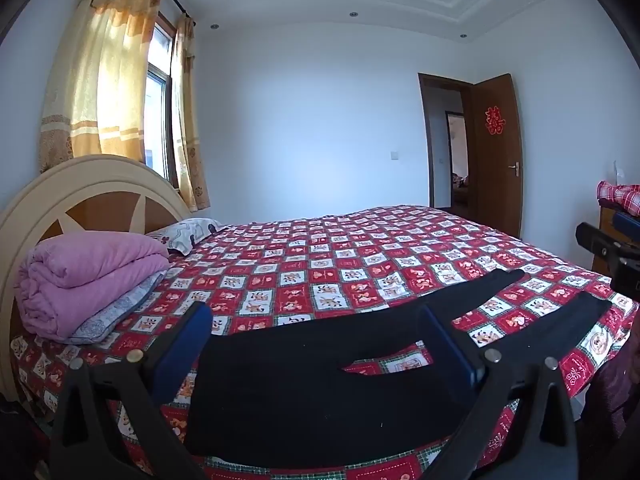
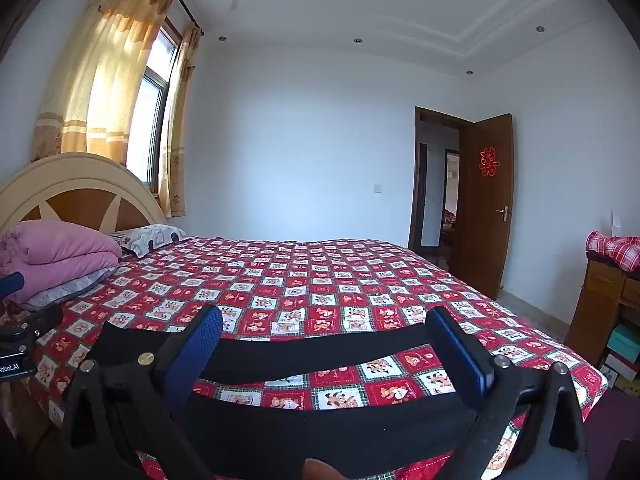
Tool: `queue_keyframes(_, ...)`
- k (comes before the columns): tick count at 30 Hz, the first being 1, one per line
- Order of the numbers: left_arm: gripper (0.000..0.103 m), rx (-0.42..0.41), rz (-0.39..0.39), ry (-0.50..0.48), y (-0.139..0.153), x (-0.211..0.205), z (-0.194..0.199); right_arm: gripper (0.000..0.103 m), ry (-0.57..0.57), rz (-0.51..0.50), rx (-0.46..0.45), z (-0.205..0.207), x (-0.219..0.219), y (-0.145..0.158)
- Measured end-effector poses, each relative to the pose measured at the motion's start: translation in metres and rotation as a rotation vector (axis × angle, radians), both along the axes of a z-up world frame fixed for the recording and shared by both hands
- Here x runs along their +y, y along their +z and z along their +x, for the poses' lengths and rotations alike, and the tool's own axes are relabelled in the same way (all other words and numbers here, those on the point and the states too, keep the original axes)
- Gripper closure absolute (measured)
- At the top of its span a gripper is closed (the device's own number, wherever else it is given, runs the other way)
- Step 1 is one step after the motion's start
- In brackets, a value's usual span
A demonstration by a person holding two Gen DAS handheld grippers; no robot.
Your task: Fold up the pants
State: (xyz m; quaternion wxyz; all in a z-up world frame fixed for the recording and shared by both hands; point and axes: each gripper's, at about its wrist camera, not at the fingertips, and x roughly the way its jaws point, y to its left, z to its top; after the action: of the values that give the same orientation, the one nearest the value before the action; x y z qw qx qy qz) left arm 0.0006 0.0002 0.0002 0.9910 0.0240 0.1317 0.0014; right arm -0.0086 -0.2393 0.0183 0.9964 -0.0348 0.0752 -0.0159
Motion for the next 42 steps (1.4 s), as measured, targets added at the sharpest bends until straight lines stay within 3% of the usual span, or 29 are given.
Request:
queue_keyframes(2, 0.0, -0.024, 0.028, -0.008, 0.0, -0.003, -0.002, 0.001, -0.001, -0.004, -0.006, 0.0, 0.0, 0.0)
queue_keyframes(42, 0.0, -0.015, 0.01, -0.015, -0.004, -0.006, 0.0, 0.001, 0.012, -0.01, 0.017, 0.001, 0.002, -0.006)
